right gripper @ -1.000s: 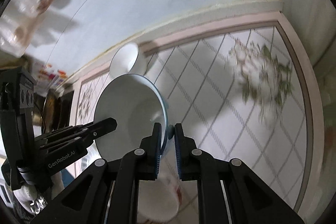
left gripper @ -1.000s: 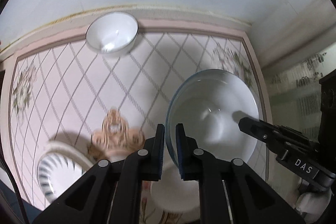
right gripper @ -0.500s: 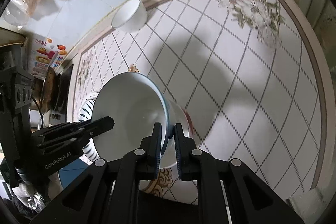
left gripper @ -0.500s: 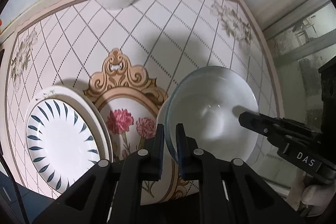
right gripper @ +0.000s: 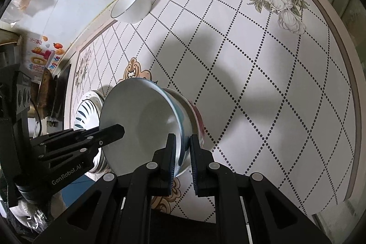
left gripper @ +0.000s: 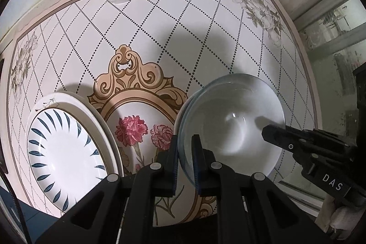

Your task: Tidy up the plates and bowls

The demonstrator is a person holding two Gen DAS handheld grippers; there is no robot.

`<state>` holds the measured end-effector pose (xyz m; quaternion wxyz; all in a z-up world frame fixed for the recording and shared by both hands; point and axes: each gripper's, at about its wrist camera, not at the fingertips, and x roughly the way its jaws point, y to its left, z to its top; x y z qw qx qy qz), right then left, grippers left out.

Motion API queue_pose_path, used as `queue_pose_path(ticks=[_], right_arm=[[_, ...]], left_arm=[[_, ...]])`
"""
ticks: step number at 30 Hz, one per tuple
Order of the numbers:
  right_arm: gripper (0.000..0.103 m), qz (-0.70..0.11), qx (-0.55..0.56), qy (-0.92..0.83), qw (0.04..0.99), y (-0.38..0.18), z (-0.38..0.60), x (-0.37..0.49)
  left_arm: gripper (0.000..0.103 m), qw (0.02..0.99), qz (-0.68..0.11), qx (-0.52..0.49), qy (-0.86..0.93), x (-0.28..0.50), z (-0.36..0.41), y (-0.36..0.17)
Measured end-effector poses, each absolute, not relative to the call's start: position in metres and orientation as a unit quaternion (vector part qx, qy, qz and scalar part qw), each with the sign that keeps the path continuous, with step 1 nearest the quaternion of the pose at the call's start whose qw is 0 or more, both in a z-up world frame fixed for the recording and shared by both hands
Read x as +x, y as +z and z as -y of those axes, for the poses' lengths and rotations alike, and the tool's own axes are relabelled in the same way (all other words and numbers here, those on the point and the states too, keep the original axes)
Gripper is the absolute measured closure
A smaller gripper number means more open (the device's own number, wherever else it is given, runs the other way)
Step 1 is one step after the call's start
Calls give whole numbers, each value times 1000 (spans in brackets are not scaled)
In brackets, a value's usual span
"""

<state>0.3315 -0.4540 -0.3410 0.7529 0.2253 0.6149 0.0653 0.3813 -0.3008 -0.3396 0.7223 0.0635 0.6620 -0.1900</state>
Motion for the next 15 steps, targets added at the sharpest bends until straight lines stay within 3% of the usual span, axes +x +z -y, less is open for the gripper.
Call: queue_pose_path(ticks=[15], right_arm=[[86, -626, 219, 60, 746, -349, 451, 336]], left_arm=[[94, 711, -672, 78, -190, 382, 304, -349]])
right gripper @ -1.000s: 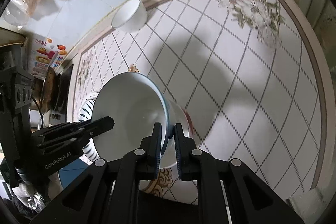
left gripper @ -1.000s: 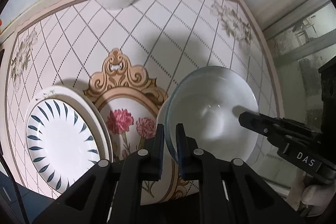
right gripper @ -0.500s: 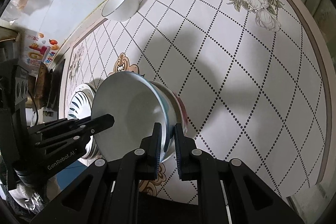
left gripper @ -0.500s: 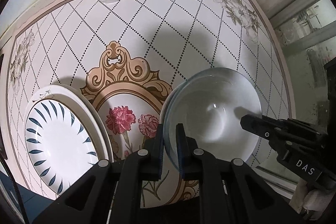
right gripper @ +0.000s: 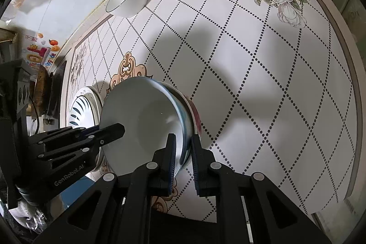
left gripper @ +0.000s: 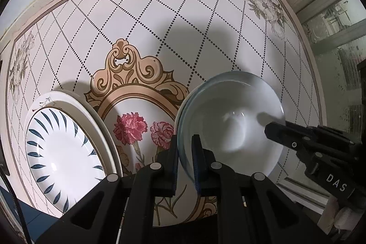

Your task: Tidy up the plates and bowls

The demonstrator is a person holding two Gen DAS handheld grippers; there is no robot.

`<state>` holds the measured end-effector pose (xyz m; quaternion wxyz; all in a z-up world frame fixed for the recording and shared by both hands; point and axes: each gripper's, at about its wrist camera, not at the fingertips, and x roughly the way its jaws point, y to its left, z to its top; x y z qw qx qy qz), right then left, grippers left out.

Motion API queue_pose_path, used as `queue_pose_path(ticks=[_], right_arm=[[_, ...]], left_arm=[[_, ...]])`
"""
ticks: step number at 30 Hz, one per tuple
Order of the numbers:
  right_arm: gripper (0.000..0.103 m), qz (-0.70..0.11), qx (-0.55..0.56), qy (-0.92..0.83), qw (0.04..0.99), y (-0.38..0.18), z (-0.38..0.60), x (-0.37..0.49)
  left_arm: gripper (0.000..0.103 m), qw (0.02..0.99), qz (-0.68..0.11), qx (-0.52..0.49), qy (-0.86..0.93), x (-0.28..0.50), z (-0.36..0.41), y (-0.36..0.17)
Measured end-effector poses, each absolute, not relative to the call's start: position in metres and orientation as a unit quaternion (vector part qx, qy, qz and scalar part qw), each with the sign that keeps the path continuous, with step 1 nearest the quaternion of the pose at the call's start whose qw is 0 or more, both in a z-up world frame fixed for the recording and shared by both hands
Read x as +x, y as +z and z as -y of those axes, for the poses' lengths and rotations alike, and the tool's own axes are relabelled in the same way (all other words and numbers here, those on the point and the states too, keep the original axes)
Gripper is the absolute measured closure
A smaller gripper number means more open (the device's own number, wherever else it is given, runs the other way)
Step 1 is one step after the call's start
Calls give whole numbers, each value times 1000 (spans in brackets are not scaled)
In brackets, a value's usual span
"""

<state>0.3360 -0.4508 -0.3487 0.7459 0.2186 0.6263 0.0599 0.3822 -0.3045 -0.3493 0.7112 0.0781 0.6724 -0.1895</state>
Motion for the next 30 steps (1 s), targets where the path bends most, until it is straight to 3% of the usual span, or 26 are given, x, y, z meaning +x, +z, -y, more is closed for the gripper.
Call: queue_pose_path(ticks=[10, 11, 13, 16, 22, 30], right_arm=[[84, -619, 266, 54, 737, -334, 483, 347], [82, -613, 283, 56, 736, -328, 491, 352], [62, -601, 301, 57, 738, -319, 500, 363], [52, -578, 309, 64, 752, -304, 505, 396], [52, -557, 302, 104, 767, -297, 482, 496], [52, -575, 247, 131, 769, -331, 435, 630]], left_arm=[[91, 705, -680, 43, -198, 389, 283, -327], [91, 711, -674, 33, -198, 394, 279, -318], [80, 721, -665, 13, -193, 408, 271, -304], [74, 741, -648, -32, -174, 449, 258, -289], [74, 763, -632, -90, -103, 547, 238, -300], [74, 736, -649, -184, -56, 645, 205, -357]])
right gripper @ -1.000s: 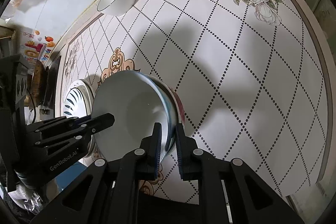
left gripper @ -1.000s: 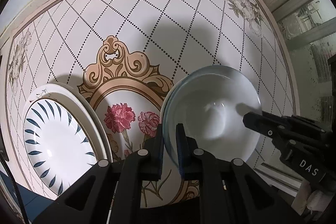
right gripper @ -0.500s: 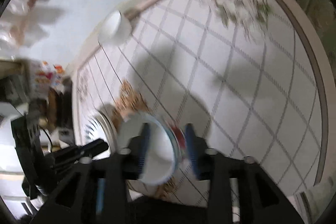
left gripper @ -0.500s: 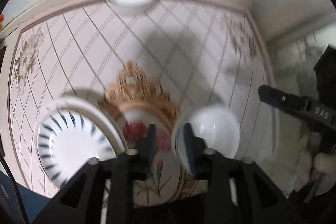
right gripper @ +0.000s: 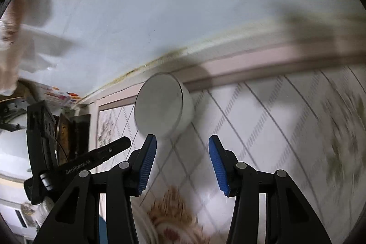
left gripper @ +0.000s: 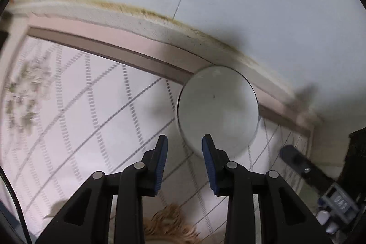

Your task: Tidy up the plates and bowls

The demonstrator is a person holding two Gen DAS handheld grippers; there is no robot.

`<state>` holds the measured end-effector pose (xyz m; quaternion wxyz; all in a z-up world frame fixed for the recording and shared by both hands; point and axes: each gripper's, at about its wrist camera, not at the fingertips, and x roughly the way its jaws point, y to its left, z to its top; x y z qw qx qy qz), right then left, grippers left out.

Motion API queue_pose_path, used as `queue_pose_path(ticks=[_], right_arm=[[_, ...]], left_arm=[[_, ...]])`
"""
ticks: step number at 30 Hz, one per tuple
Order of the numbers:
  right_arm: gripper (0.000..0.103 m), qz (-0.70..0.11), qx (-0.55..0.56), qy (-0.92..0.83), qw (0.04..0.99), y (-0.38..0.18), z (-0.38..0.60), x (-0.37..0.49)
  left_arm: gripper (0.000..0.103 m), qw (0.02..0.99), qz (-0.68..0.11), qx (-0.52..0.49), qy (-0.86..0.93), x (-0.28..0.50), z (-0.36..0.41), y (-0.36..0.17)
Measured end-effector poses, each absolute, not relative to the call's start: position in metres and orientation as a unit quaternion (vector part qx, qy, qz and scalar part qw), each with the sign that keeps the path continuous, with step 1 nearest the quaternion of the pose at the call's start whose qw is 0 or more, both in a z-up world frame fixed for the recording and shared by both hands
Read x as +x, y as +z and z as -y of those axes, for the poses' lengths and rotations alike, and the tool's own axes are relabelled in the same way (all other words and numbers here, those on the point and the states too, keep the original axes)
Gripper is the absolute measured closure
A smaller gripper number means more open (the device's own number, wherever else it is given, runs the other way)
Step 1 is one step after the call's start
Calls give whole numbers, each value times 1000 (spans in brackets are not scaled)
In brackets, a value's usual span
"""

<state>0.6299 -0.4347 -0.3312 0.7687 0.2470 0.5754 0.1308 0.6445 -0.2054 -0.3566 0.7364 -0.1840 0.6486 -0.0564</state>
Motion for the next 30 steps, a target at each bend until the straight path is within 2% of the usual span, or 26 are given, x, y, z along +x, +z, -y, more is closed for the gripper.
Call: queue_pose_path(ticks=[3, 5, 6, 7, 8, 10, 21, 30], right_arm=[[52, -593, 236, 139, 757, -355, 420, 661], [53, -603, 225, 143, 752, -369, 411, 672], [56, -608, 219, 142, 750, -374, 408, 675], [69, -611, 215, 141, 749, -380, 405, 679], [78, -613, 211, 142, 748, -385, 402, 681], [82, -613, 203, 136, 751, -389, 400, 682], [84, -605, 195, 128, 761, -383, 402, 668], [84, -583, 200, 137, 776, -339, 415, 621]], left_arm=[[75, 713, -662, -223, -57, 660, 201, -382], [76, 719, -660, -213, -55, 664, 204, -387], [82, 723, -659, -203, -52, 664, 206, -387], [88, 727, -659, -187, -46, 665, 208, -388], [89, 731, -658, -173, -41, 666, 210, -387], [92, 739, -654, -157, -40, 665, 211, -386], [93, 762, -637, -106, -43, 654, 224, -366], [93, 777, -620, -87, -72, 610, 227, -319]])
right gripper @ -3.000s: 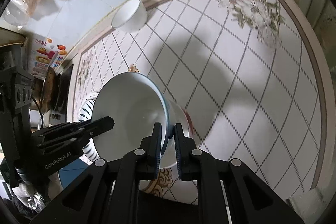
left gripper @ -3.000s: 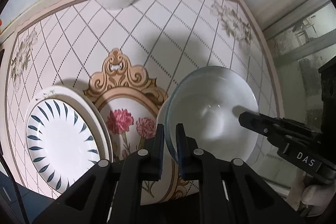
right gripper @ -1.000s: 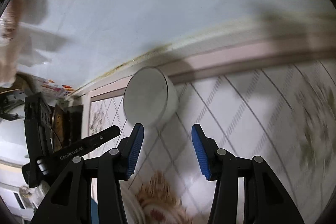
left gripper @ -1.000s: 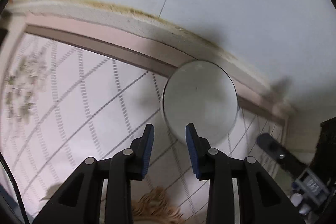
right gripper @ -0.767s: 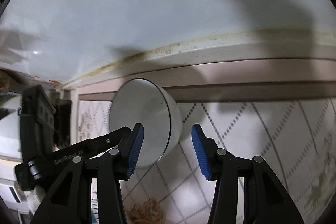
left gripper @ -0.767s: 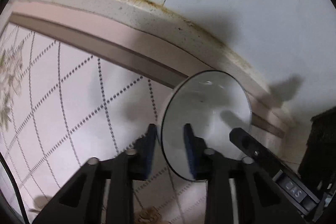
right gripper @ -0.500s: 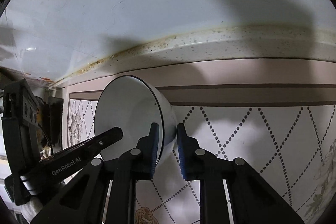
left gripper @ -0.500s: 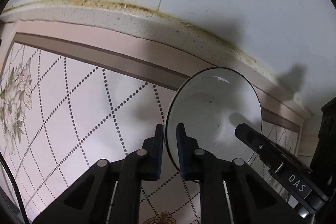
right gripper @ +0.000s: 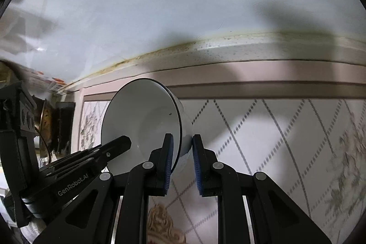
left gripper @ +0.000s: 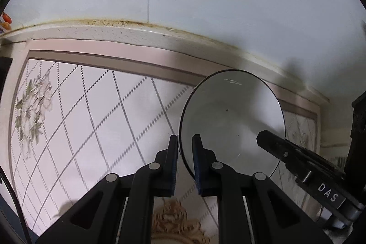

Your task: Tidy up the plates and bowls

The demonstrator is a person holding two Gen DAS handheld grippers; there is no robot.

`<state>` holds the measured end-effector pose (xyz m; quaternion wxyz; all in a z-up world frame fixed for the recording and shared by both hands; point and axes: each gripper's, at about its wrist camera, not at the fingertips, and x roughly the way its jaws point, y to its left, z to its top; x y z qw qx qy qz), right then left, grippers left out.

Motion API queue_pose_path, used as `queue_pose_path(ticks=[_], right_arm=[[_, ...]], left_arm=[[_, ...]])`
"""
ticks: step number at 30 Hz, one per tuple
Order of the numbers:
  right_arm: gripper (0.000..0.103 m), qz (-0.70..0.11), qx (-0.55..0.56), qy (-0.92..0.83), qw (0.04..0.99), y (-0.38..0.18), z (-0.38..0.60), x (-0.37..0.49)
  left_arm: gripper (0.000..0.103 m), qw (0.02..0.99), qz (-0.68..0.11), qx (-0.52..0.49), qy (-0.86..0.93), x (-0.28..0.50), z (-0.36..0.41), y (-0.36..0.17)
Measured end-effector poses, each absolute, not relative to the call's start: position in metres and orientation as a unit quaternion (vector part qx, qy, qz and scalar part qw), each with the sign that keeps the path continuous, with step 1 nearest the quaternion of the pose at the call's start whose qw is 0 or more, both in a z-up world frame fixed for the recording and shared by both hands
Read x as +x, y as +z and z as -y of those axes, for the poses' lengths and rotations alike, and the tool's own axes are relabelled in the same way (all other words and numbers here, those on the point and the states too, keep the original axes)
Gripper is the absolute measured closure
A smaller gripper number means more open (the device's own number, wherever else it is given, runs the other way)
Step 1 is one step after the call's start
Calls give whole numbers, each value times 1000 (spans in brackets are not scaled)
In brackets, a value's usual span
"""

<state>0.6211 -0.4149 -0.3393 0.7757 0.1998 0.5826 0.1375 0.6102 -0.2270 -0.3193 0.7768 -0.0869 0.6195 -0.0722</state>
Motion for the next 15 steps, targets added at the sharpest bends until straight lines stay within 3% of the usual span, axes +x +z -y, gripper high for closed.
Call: queue_pose_path(ticks=[15], right_arm=[[84, -554, 201, 111, 800, -261, 437, 463]], left_arm=[[92, 785, -600, -44, -148, 469, 263, -269]])
